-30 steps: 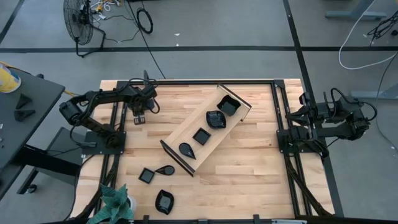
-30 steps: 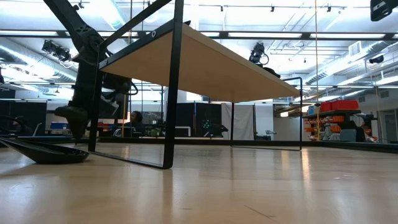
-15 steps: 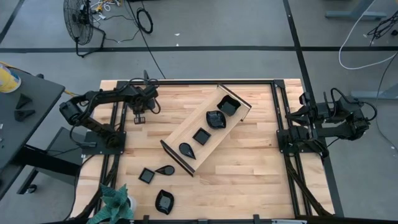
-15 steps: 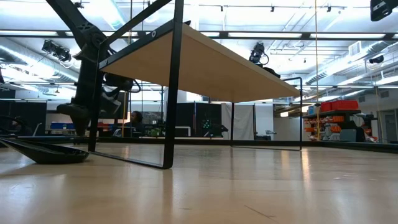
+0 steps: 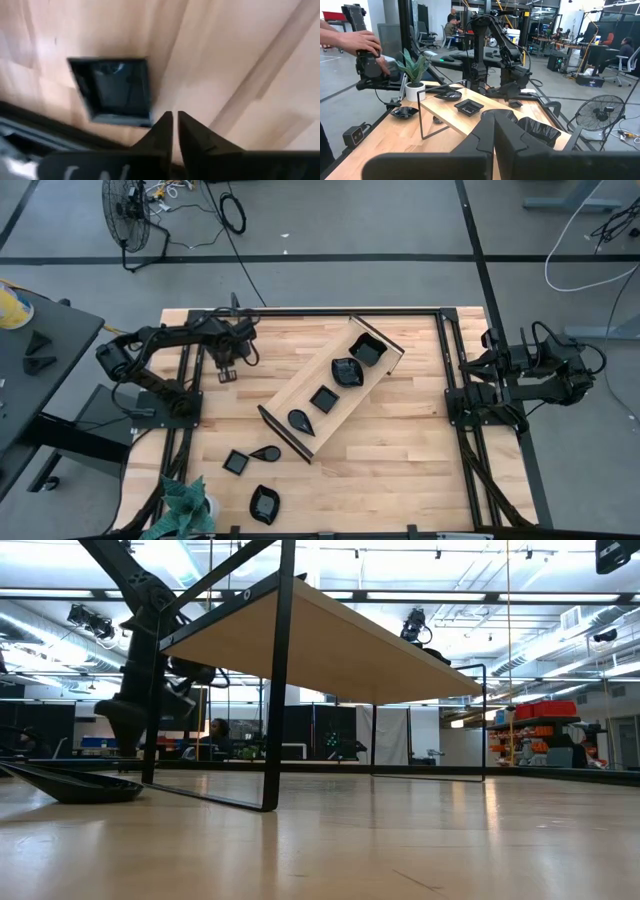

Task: Pick & Place Mini shaped plates
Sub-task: Stack the black square shaped plate on top of the black square shaped plate on the shelf

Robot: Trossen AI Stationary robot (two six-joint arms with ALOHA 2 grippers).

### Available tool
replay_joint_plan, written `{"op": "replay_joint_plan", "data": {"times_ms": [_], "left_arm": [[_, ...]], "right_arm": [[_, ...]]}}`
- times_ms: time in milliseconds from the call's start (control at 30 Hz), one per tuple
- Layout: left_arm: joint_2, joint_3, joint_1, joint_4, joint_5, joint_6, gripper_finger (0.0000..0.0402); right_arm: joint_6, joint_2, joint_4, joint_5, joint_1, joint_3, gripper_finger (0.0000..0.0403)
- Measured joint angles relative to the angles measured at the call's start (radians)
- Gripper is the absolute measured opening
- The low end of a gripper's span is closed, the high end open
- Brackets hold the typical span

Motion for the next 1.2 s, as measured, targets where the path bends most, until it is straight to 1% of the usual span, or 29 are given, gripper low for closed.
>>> {"op": "replay_joint_plan", "data": {"times_ms": [67,133,300,500,600,700,900,1200], "left_arm": [[0.0,0.0,-0.006,0.013,0.019,-0.043,0.0052],[0.0,0.0,-0.013,0.032,0.016,-0.084,0.0076],[0.0,0.0,-0.04,0.058,-0.013,-0.181,0.0153],[0.0,-0.011,-0.073,0.109,-0.075,-0.188,0.0248],[0.0,-0.024,-0.083,0.125,-0.1,-0.182,0.0279],[0.0,-0.049,-0.088,0.141,-0.132,-0.167,0.0289],[0.0,-0.105,-0.089,0.193,-0.15,-0.134,0.029],[0.0,-0.111,-0.074,0.255,-0.205,-0.133,0.029]], "right_arm": [[0.0,0.0,0.0,0.0,0.0,0.0,0.001],[0.0,0.0,0.0,0.0,0.0,0.0,0.001],[0.0,0.0,0.0,0.0,0.0,0.0,0.001],[0.0,0.0,0.0,0.0,0.0,0.0,0.001],[0.0,0.0,0.0,0.0,0.0,0.0,0.001],[0.0,0.0,0.0,0.0,0.0,0.0,0.001],[0.0,0.0,0.0,0.0,0.0,0.0,0.001],[0.0,0.0,0.0,0.0,0.0,0.0,0.001]]}}
